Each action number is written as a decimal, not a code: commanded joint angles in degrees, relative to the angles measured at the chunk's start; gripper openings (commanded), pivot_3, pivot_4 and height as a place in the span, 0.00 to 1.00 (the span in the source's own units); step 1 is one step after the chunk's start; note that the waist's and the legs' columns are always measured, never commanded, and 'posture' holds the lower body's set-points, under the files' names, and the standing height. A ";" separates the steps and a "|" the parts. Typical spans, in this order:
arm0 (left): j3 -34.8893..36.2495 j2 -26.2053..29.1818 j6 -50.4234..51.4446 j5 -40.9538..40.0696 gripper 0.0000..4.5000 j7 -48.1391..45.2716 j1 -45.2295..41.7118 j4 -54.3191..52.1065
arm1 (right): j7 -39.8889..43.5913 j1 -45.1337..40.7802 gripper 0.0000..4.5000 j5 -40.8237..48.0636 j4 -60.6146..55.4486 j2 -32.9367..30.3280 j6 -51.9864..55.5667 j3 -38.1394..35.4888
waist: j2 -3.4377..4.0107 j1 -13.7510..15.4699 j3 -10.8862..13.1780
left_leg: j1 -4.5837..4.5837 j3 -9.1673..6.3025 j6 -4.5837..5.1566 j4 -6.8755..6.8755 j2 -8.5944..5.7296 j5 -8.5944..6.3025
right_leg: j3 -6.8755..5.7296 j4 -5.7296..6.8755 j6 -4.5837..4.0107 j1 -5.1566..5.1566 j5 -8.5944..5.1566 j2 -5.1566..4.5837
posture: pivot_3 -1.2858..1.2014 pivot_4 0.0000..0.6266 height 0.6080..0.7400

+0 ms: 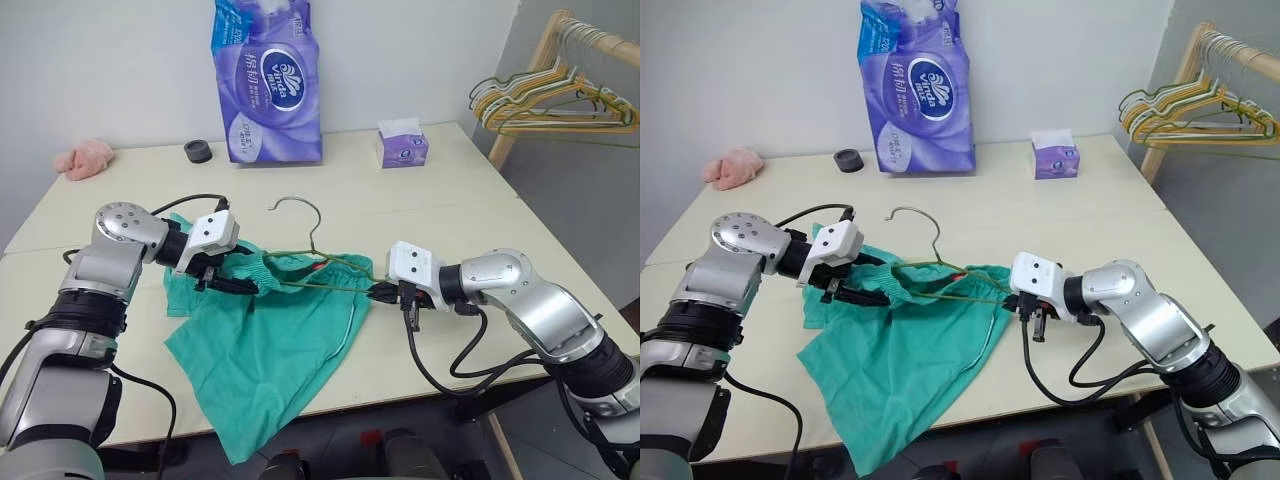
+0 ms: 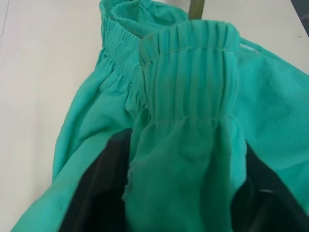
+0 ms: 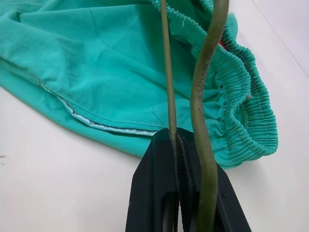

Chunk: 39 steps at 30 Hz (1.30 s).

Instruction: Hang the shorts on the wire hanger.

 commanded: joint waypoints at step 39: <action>6.65 -0.04 1.87 0.14 0.00 10.91 -3.30 6.52 | -16.66 15.92 0.73 0.90 10.84 12.28 -8.16 -18.34 | -0.67 -1.91 -1.23 | 0.10 -0.06 -0.02 0.00 0.09 0.01 | 0.19 0.10 -0.01 0.01 0.01 0.20 | 0.46 0.01 1.00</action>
